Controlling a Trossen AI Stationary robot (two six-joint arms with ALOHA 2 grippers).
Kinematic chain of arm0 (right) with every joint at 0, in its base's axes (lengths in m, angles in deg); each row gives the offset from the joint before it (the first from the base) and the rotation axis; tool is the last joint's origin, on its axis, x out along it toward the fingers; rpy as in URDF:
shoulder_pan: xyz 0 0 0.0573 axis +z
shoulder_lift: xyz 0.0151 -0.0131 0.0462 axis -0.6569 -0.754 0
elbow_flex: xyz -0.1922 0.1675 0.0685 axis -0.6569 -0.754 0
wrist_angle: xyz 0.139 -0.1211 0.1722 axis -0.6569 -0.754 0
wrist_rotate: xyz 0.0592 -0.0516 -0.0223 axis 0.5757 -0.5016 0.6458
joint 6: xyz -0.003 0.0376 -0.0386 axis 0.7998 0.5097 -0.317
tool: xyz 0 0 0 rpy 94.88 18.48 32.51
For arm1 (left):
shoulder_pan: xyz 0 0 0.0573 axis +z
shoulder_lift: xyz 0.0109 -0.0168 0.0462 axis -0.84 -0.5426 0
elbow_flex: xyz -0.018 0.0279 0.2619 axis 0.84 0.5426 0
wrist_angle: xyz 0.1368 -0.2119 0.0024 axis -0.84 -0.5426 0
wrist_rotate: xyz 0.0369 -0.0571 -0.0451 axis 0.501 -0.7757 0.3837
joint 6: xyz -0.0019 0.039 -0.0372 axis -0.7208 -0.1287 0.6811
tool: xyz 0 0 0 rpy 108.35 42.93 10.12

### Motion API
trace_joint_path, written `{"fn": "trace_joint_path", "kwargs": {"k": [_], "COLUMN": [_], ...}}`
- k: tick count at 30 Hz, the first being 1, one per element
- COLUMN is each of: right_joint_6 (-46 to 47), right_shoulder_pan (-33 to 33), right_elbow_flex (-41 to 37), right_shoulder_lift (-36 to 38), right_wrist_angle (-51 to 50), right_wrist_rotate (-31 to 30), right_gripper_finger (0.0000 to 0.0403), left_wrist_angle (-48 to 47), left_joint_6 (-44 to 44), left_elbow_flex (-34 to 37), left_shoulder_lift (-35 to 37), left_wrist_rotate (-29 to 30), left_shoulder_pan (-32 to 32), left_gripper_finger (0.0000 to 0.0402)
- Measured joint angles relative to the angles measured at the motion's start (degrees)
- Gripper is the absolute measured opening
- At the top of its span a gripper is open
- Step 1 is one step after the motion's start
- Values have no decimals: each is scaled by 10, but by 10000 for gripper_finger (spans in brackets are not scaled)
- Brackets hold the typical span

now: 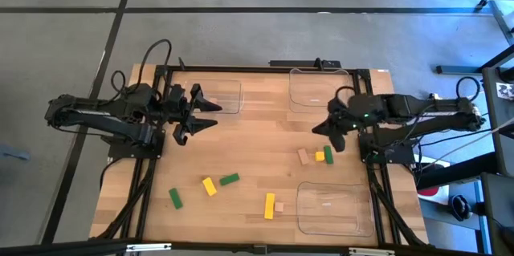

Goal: Sort & place blocks by color
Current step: Put the top brown block into the top left transparent bin

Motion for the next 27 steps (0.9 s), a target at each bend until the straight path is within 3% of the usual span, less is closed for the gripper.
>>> {"fn": "trace_joint_path", "kwargs": {"k": [6, 19, 27], "right_joint_6": [102, 113, 214], "right_shoulder_pan": [26, 37, 35], "right_elbow_flex": [37, 12, 11], "right_shoulder_lift": [-75, -137, -178], "right_wrist_angle": [-109, -112, -111], "right_wrist_rotate": [54, 60, 58], "right_gripper_finger": [9, 18, 40], "left_wrist_angle": [0, 0, 0], "left_joint_6": [0, 0, 0], "left_elbow_flex": [0, 0, 0], "left_shoulder_lift": [0, 0, 0], "left_wrist_rotate": [0, 15, 16], "left_shoulder_pan": [0, 0, 0], "left_gripper_finger": [221, 221, 221]}}
